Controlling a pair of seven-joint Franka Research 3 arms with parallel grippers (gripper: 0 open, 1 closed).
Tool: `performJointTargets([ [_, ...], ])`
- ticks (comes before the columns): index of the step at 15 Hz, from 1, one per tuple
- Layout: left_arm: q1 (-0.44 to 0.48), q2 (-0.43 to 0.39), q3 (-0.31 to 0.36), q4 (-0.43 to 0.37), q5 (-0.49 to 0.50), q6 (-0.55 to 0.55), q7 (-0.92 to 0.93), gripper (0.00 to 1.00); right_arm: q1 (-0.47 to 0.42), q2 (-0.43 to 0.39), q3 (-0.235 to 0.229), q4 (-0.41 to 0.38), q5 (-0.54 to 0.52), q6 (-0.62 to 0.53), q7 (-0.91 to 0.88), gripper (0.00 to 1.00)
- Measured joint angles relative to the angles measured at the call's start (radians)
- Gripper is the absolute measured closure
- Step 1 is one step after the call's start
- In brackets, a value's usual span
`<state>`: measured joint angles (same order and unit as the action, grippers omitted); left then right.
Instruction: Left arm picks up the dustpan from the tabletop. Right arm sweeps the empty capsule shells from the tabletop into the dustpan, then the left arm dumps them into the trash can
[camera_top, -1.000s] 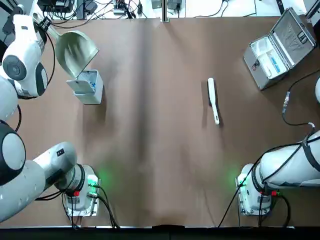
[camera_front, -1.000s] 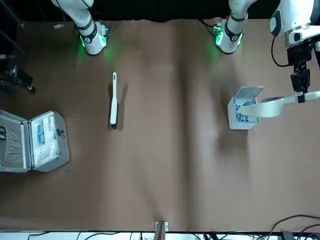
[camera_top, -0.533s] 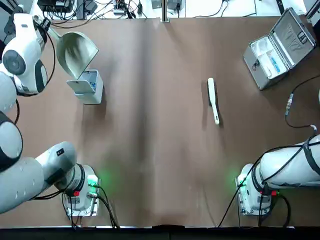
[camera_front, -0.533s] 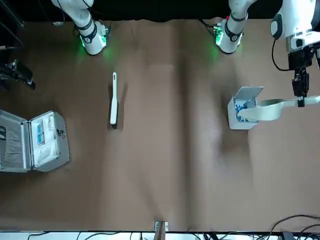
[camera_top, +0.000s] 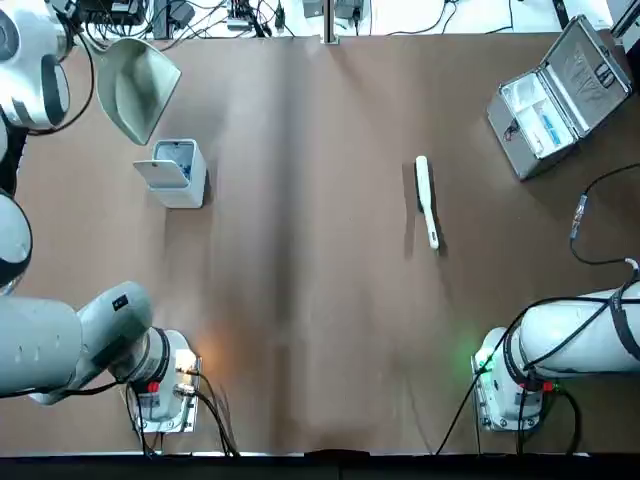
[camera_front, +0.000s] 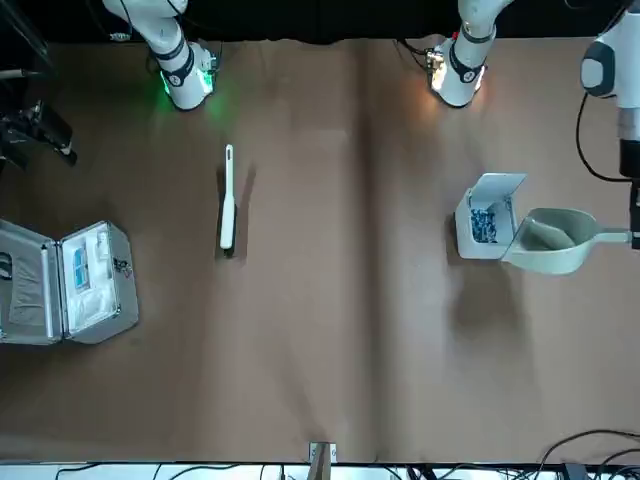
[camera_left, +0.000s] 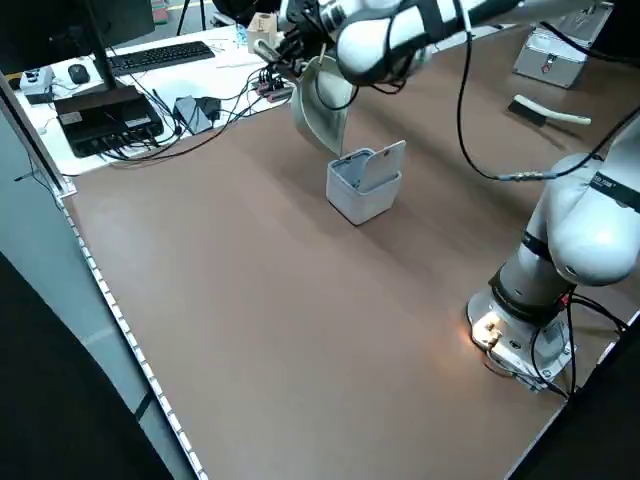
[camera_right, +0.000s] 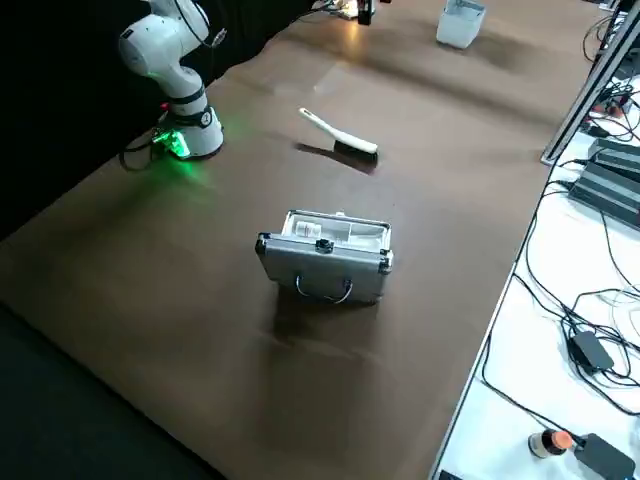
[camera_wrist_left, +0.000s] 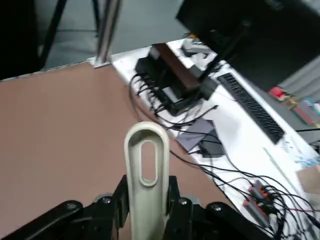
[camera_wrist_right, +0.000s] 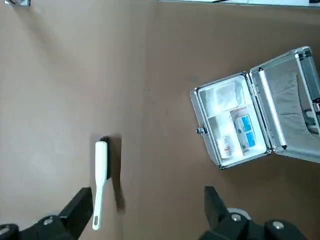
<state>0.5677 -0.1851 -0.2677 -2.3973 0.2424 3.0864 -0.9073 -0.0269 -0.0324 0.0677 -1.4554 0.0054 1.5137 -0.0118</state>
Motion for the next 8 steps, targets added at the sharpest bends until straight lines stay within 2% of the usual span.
performJointTargets([
  [4,0.010,0.062,0.022,0.118,-0.005,-0.180,-0.054,0.67,-0.001,-0.002,-0.003,0.003,0.000,0.008,0.000,0.01],
  [8,0.011,0.167,0.054,0.260,-0.020,-0.340,-0.134,0.67,-0.011,-0.002,-0.011,0.003,-0.001,0.007,0.000,0.01],
])
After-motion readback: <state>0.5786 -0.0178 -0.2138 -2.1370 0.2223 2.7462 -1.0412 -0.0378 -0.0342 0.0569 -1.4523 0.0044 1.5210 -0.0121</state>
